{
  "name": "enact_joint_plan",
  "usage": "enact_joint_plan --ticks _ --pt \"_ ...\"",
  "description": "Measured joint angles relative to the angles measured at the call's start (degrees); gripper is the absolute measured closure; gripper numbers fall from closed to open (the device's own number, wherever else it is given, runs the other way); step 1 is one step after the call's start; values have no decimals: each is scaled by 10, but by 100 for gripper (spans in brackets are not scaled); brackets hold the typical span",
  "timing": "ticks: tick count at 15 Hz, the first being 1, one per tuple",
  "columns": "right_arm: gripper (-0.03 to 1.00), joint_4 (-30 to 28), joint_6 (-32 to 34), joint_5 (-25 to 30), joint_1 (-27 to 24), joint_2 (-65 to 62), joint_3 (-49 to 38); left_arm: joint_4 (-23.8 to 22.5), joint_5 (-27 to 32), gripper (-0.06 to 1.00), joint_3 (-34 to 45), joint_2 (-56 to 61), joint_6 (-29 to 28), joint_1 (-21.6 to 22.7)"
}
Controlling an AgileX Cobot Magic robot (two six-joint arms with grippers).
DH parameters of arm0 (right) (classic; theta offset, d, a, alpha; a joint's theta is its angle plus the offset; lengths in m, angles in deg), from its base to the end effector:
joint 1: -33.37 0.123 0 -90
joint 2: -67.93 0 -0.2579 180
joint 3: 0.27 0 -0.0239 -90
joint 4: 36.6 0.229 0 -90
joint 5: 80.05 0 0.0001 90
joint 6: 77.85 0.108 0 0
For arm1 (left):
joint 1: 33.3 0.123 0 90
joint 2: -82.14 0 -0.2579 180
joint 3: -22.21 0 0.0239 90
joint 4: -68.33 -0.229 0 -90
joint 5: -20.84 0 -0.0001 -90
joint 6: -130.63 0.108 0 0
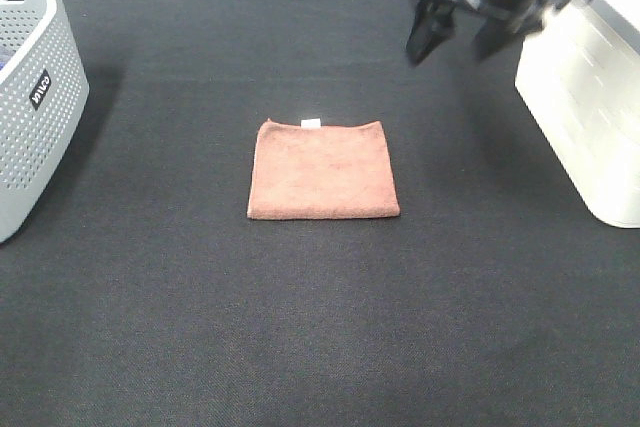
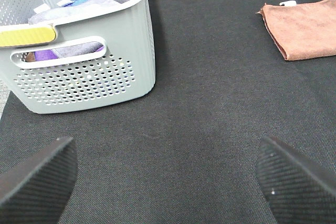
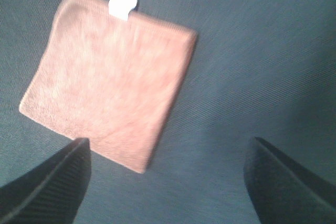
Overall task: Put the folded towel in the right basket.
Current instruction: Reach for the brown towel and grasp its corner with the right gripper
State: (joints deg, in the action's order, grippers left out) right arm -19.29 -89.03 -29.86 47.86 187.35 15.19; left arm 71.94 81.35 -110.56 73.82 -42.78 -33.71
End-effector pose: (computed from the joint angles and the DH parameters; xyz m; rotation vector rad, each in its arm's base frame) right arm 0.3836 0.1247 0.2220 -0.4091 2.6441 0.3893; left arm 0.0170 -0.0060 0.2622 0.1268 2.0201 -0.0069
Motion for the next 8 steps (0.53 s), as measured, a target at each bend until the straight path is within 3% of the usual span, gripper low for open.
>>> enact_joint_plan --ticks 7,8 --pt "25 97 -5 -5 -3 129 3 0 0 7 0 0 0 0" --pt "25 135 -25 12 -16 155 22 0 0 7 0 0 0 0"
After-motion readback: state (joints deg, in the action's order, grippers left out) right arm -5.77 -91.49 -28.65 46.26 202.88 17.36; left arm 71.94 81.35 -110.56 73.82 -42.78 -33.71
